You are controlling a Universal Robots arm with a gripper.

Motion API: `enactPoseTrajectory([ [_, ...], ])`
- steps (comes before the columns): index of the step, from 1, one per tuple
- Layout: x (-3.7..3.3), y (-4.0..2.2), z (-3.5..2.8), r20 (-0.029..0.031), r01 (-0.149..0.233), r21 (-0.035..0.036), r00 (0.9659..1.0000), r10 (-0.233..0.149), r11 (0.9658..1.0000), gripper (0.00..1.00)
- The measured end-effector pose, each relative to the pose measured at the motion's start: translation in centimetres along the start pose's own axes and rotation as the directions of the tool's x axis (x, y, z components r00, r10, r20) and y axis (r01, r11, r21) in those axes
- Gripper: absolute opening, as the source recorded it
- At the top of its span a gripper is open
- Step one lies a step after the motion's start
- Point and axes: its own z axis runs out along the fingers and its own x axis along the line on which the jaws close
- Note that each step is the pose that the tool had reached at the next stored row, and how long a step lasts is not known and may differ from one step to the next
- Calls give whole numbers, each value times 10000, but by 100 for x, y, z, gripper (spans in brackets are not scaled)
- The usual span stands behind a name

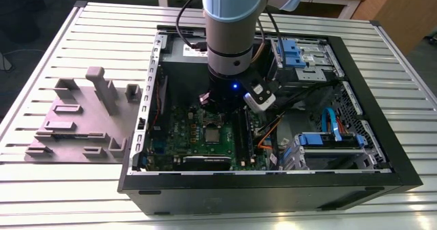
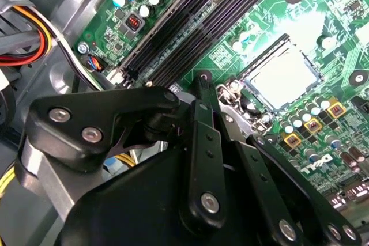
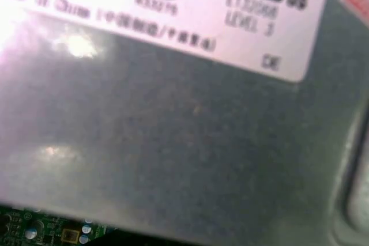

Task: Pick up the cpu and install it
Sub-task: 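Close the cpu cover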

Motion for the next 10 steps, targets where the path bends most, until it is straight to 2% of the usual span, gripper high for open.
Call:
enactPoseTrajectory([
  [5, 11, -4, -12, 43, -5, -50, 10000, 5, 10000, 10],
  [9, 11, -4, -13, 49, -7, -75, 10000, 8, 10000, 10],
  [10, 9, -4, -12, 26, -6, -82, 10000, 7, 10000, 10],
])
